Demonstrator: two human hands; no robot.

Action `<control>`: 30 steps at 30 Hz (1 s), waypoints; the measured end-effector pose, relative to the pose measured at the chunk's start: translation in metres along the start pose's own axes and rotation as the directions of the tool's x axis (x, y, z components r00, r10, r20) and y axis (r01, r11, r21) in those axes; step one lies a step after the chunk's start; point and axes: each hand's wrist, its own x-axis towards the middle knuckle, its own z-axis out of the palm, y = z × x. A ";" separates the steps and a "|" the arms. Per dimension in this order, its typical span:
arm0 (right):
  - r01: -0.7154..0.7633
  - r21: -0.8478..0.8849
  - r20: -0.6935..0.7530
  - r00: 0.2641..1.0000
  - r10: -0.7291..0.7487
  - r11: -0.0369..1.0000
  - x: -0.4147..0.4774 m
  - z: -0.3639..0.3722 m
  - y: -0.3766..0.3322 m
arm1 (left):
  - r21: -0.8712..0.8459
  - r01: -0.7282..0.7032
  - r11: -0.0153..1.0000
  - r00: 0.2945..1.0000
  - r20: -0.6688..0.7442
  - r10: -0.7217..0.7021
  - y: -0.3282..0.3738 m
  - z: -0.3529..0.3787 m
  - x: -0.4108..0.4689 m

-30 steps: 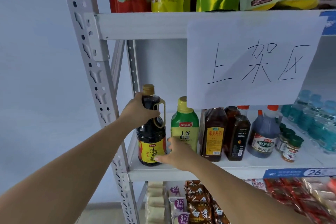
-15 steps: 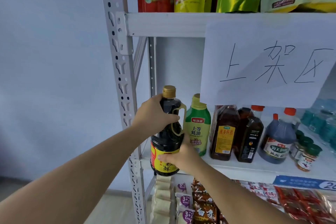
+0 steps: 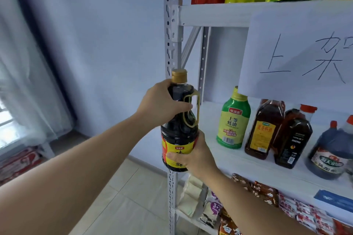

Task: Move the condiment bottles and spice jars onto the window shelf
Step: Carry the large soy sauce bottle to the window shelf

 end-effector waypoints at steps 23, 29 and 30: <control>0.123 0.162 0.516 0.835 -0.190 0.979 0.038 0.384 -0.149 | 0.114 0.349 0.930 0.813 -0.530 -0.240 -0.209 -0.337 -0.086; 0.119 0.229 0.583 0.778 -0.234 0.966 0.065 0.489 -0.179 | 0.165 0.421 0.892 0.765 -0.593 -0.251 -0.274 -0.415 -0.075; 0.118 0.230 0.594 0.769 -0.235 0.966 0.074 0.506 -0.182 | 0.165 0.435 0.885 0.756 -0.601 -0.259 -0.286 -0.425 -0.071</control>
